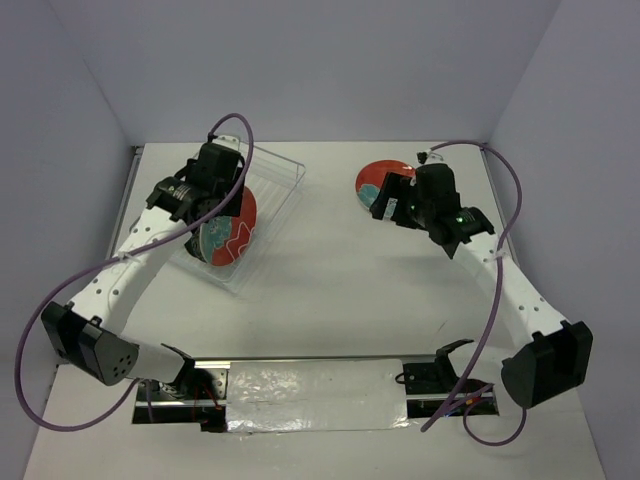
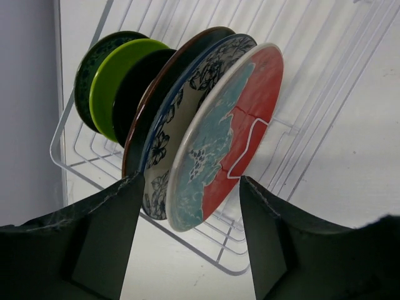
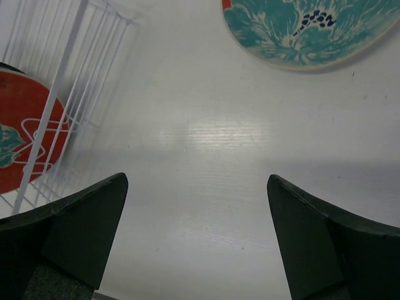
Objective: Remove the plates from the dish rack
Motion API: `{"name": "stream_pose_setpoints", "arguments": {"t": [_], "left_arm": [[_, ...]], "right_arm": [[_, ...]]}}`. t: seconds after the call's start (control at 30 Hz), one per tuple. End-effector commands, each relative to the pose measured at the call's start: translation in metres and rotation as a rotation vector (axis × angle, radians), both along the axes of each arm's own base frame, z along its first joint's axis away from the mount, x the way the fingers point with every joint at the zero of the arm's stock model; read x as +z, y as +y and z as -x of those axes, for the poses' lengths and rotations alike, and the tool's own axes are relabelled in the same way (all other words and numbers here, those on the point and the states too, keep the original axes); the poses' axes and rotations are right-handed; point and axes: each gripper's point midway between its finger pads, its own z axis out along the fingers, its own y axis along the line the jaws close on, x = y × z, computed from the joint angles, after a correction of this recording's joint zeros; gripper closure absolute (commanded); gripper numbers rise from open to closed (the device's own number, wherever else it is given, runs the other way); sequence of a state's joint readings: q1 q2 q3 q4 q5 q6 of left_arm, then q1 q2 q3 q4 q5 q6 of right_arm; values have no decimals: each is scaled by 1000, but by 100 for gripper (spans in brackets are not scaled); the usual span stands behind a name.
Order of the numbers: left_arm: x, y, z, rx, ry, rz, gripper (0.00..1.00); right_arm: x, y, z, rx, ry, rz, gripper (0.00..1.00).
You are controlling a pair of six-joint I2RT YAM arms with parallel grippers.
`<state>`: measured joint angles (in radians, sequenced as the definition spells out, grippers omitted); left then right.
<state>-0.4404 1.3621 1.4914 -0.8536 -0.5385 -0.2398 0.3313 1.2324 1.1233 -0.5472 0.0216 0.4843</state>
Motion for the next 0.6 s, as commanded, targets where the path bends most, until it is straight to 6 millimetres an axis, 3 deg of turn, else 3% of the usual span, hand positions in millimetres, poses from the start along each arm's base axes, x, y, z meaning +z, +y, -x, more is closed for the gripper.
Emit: {"name": "stream_pose_setpoints", "arguments": {"t": [0.0,0.27,0.57], "left_arm": [[3,-2,-16,-18,-42,-18,26],[-25,12,-30,33,15,-90,28],[-49,7,-31,10,69,-75,43]], "right_arm": [[-4,0,2,46,-50,21,0],[-14,10,18,106,-64,-24,0],[-7,14,22,111,-91,-34,0]]}}
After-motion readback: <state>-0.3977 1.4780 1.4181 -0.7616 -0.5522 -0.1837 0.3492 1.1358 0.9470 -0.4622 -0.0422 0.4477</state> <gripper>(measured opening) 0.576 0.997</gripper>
